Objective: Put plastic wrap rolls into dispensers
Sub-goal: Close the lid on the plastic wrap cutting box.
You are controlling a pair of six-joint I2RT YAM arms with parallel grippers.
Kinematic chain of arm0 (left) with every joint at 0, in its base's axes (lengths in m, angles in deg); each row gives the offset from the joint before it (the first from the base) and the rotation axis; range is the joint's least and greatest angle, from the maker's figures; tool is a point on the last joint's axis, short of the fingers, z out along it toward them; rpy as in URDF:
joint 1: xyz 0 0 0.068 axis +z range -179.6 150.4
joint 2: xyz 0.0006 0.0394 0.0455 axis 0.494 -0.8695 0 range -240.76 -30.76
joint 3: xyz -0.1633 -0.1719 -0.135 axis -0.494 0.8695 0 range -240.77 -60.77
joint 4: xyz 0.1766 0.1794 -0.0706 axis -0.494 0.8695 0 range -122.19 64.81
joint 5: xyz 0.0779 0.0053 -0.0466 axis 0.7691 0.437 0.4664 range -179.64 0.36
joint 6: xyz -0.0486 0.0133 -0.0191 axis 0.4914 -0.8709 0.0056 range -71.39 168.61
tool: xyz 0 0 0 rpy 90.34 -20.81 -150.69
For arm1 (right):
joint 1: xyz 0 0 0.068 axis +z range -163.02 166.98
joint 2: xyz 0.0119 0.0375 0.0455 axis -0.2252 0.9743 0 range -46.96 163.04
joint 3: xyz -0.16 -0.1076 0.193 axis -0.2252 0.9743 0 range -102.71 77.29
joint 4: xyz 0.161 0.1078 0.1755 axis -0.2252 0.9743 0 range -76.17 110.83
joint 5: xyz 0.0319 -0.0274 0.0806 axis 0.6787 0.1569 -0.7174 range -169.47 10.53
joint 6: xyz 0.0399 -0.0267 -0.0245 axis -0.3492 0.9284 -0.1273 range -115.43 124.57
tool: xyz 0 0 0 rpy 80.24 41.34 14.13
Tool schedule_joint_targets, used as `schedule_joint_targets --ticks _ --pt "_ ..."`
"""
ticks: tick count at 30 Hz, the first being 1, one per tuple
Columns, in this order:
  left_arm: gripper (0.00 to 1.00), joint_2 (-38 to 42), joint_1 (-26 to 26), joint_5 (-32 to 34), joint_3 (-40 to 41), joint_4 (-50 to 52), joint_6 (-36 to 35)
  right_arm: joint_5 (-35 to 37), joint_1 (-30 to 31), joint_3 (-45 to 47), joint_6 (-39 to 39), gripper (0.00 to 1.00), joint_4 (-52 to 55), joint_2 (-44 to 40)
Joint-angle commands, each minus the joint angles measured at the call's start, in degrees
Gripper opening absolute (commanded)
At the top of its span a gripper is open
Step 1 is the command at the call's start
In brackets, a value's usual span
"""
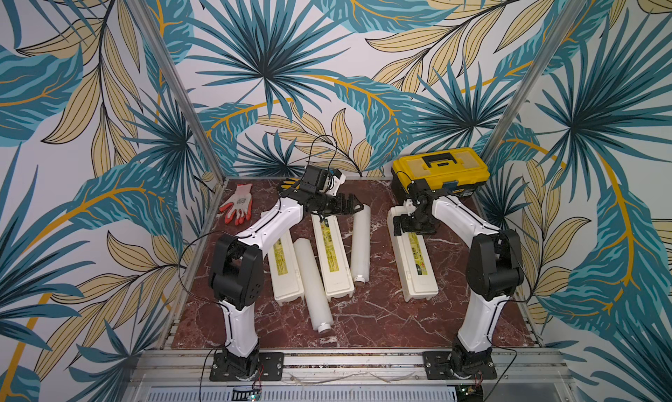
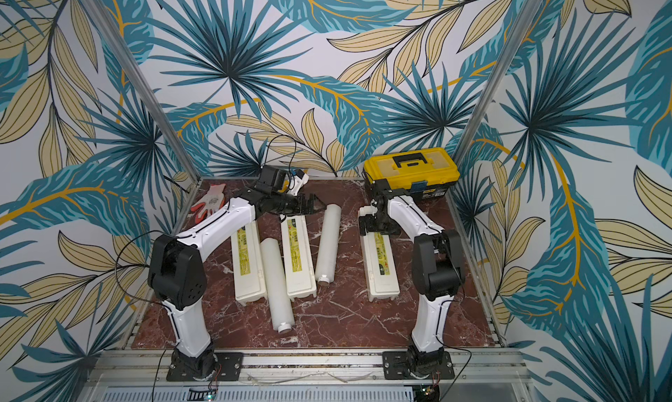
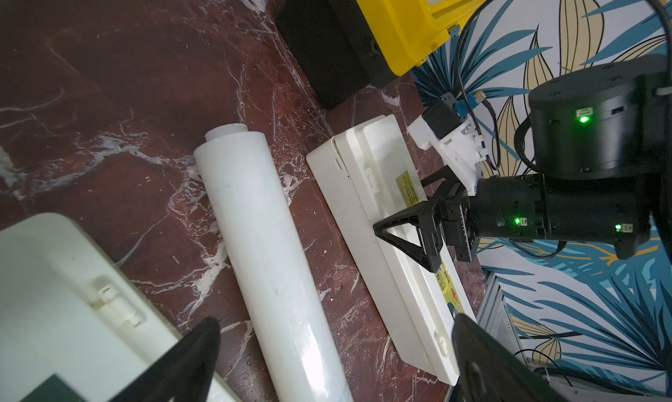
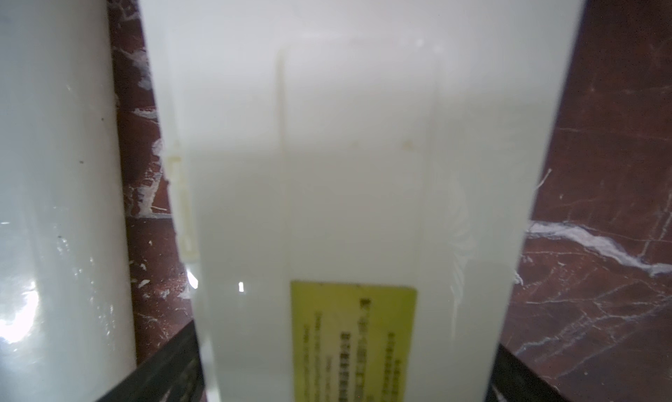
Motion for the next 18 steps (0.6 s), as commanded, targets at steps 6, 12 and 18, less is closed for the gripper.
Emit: schedule_joint_targets --ticks 6,12,18 --pt "1.00 -0.1 -0.4 0.0 -1.7 0.1 0.2 -1.1 -0.5 -3.4 1.8 0.98 1.9 1.2" --pt "1.00 -0.2 -0.4 0.2 -1.7 0.3 0.1 -1.4 -0.7 -5.9 2.3 0.94 3.0 4.0" --pt "1.00 -0.3 -0.4 0.4 -1.6 0.3 0.0 -1.0 -1.0 -6.9 2.4 0.89 3.1 5.2"
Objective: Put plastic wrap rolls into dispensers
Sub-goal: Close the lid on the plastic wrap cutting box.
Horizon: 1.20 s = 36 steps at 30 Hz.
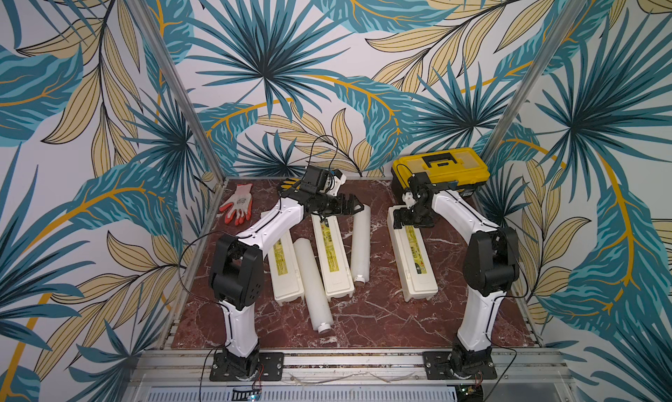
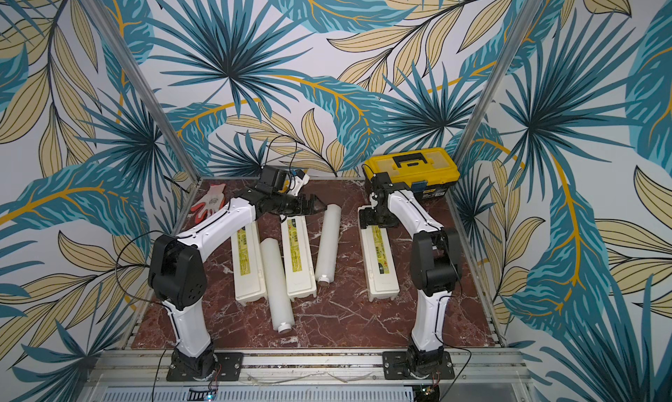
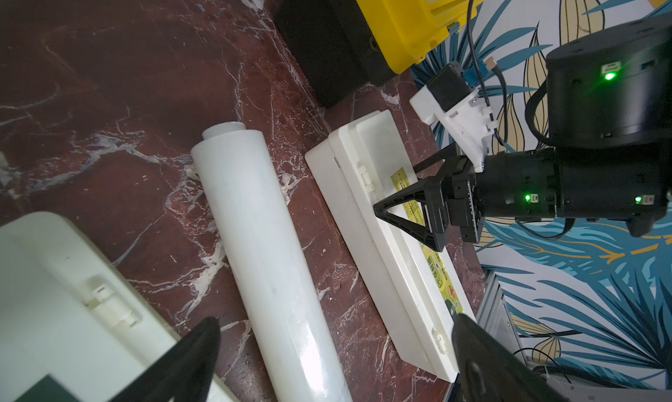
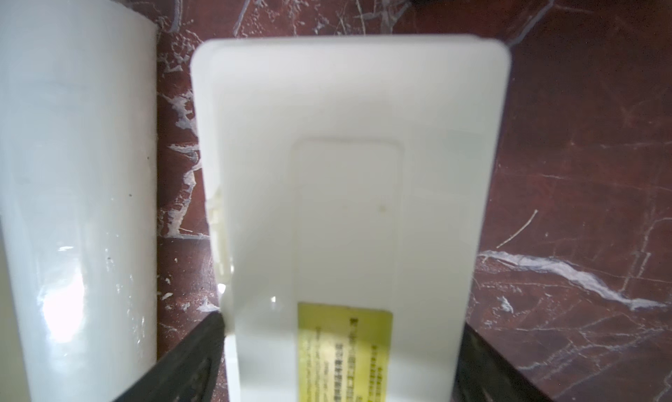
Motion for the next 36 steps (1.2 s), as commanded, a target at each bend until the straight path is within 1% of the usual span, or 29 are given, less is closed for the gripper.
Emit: schedule_joint_targets --ticks 1,2,4,6,20,26,31,34,36 --pt "1.00 -0.3 -0.2 0.4 -1.6 0.2 0.0 0.5 -0.3 -0.3 0.7 0.89 1.6 2.1" --pt "1.00 -0.4 -0.3 0.3 -1.7 0.2 -0.1 0.5 -0.3 -0.3 0.7 0.90 1.5 2.1" --pt "1.00 -0.5 -0.2 0.1 -1.9 0.2 -0.1 0.7 -0.4 -0.7 0.6 0.96 1.7 2.1" --pt "1.00 -0.7 -0.3 0.1 -2.1 0.3 -0.1 0.7 -0.4 -0.7 0.4 0.99 1.9 1.7" --pt "1.00 -1.4 -0.8 -1.8 -2.6 0.5 -0.1 2.8 -0.4 -1.0 0.0 0.99 3.4 -3.4" --pt "1.00 -1.9 -3.8 -2.7 -2.2 0.6 0.6 2.1 -0.7 -1.4 0.5 0.99 5.7 -6.7" --pt "1.00 -2.1 -6.3 -4.1 -2.0 0.6 2.0 0.6 -2.0 4.0 -1.0 0.99 6.1 -14.3" --pt "1.00 -2.2 -8.2 -4.7 -1.7 0.6 2.4 -3.6 -4.0 10.1 -2.1 0.99 5.0 -20.0" --pt "1.00 -2.8 -9.7 -4.7 -1.5 0.4 3.3 -8.3 -5.6 15.7 -2.9 0.99 3.6 -24.2"
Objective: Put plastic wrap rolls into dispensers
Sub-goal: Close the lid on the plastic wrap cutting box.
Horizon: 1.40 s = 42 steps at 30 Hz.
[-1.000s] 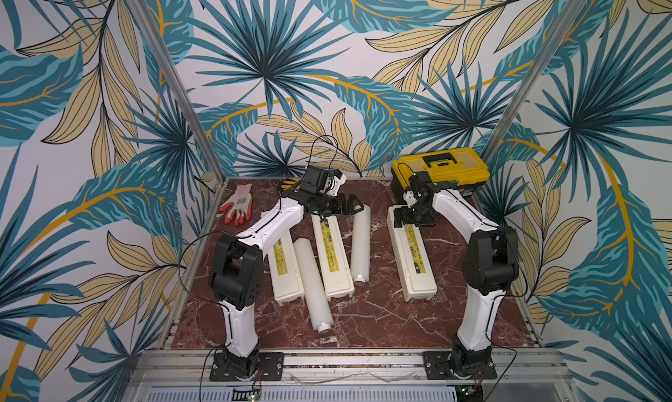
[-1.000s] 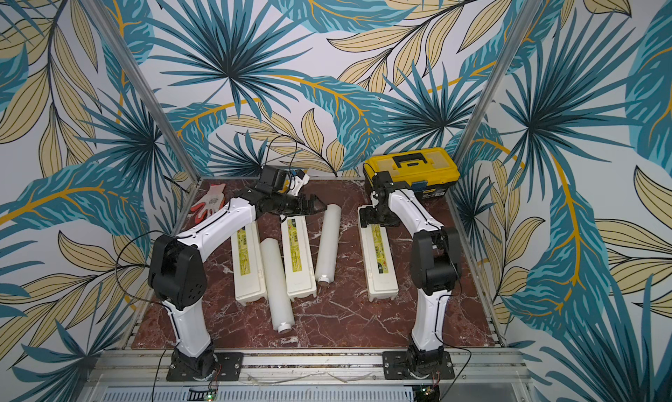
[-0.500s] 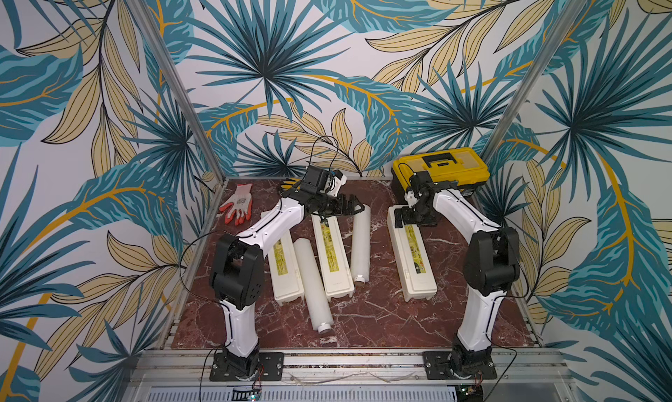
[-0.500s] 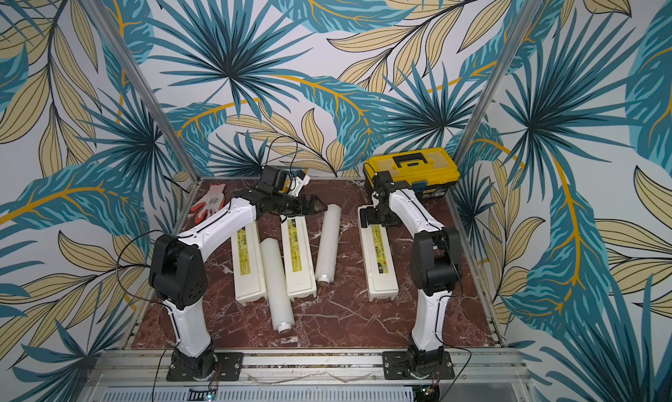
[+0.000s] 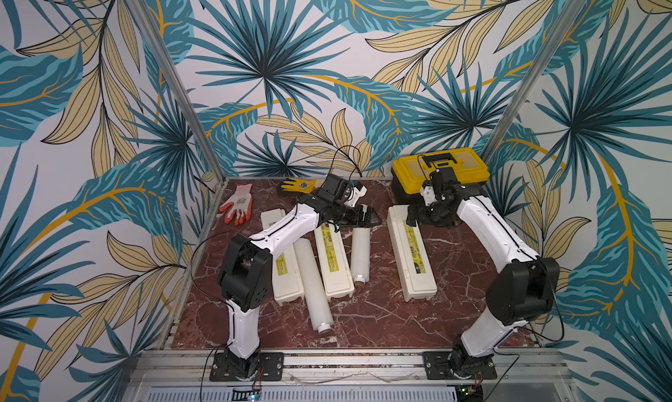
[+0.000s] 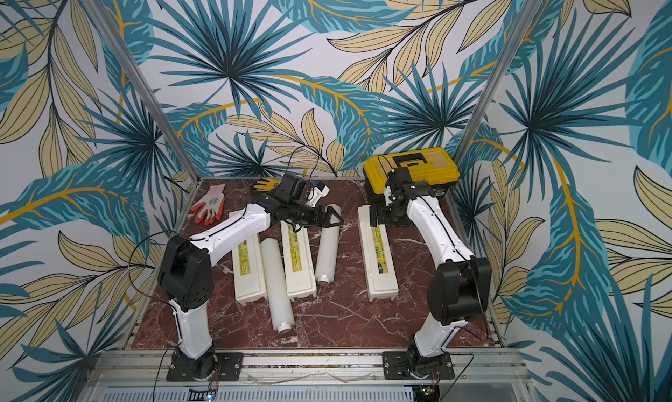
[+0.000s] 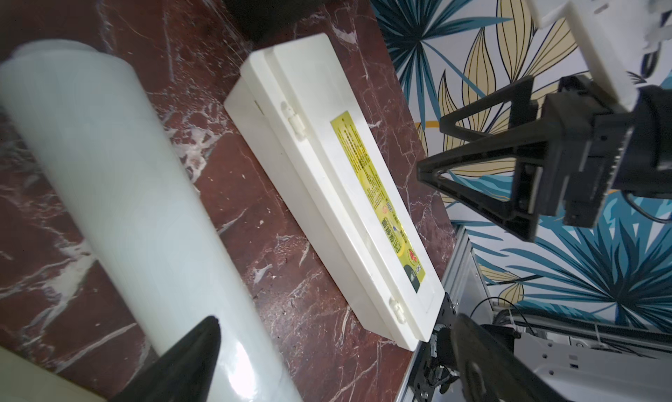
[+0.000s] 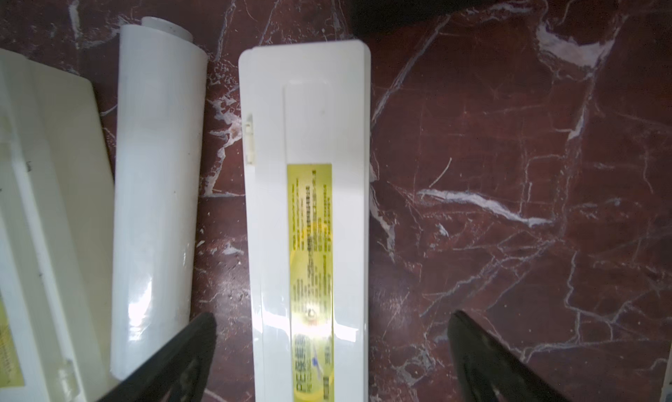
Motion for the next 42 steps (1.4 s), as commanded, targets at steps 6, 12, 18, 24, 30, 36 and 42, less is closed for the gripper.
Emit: schedule_joint_targets --ticks 6,12,18,24,30,36,42 --pt "1.00 -2.1 -5.3 -1.8 2.1 -7.3 9.3 -19.8 -6.4 22.1 -3.9 0.99 -2.9 -14.1" --pt "0.97 -5.7 -7.8 -1.6 3.6 -10.1 12.1 -23.4 -8.2 32.8 -5.5 0.99 -6.4 -21.8" --pt "0.94 -8.5 -9.3 -1.4 5.5 -14.4 15.4 -22.2 -9.5 38.2 -6.7 0.99 -6.4 -22.9" --pt "0.88 -11.0 -10.4 -1.6 7.1 -15.6 16.2 -21.8 -10.3 38.8 -7.0 0.99 -6.3 -22.2" --pt "0.85 -11.3 -11.2 -1.4 9.1 -15.8 16.0 -25.8 -10.3 40.3 -8.0 0.96 -8.3 -18.7" --pt "0.83 -10.7 -11.3 -1.3 11.3 -16.5 16.1 -27.0 -10.3 43.0 -11.9 0.87 -11.1 -18.9" --pt "0.79 -10.4 -11.2 -0.9 13.2 -16.5 15.8 -26.9 -10.2 49.3 -16.4 0.80 -14.7 -24.5"
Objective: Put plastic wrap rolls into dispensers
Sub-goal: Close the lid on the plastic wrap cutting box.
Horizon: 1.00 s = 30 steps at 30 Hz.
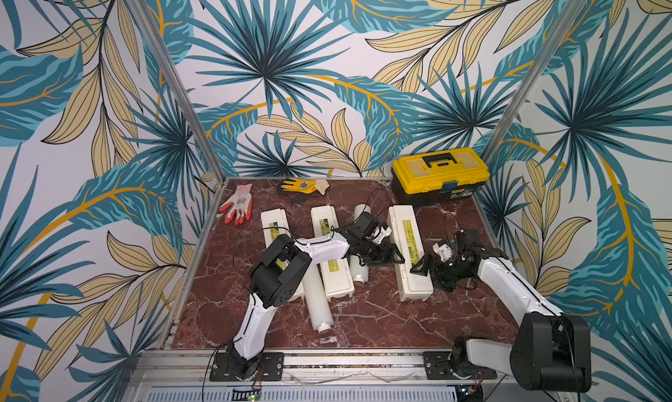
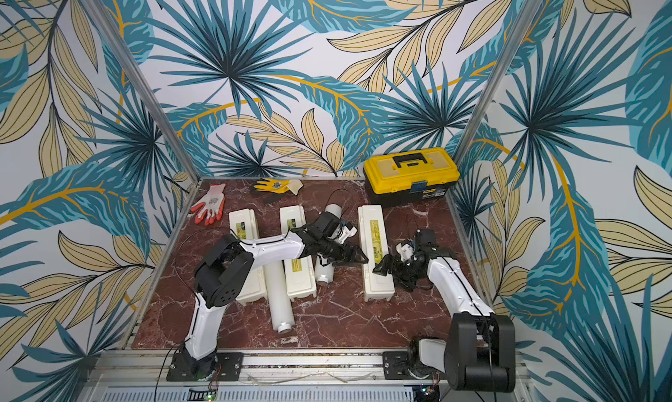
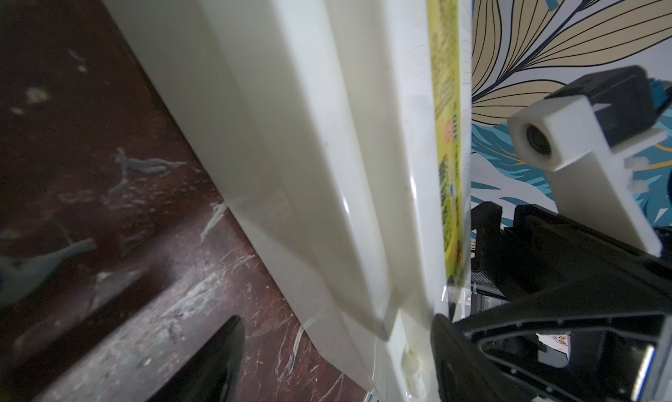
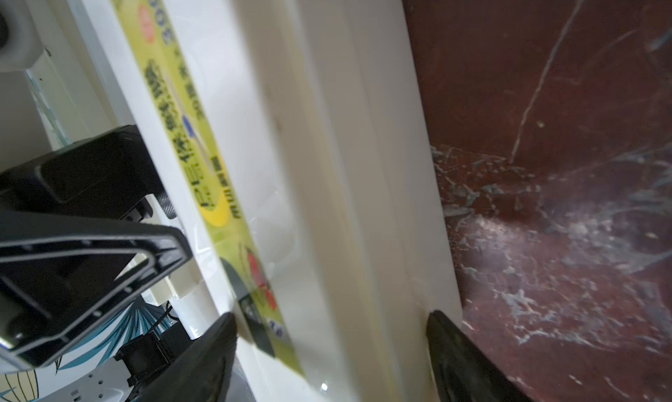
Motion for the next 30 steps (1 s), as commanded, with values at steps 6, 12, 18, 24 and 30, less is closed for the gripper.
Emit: schedule_joint_targets --ticks 6,12,18,24,30 --pt "0.77 1.8 0.4 1.9 5.6 2.2 -0.3 1.9 0.2 6.2 -5.6 0.73 -1.9 -0.2" --pt "0.76 2.9 0.3 2.8 8.1 2.2 0.3 5.5 0.3 7.3 -7.8 0.64 -2.4 0.6" --pt "0.75 3.3 0.3 3.0 8.4 2.2 0.5 6.0 0.5 8.6 -9.1 0.59 -3.4 -0.1" --pt "0.77 3.4 -0.4 2.9 8.2 2.1 1.6 9.0 1.0 9.9 -11.0 0.58 -3.8 1.0" --pt "0.84 4.1 -0.8 3.4 4.4 2.2 2.7 9.9 1.3 11.9 -11.7 0.57 -5.9 0.4"
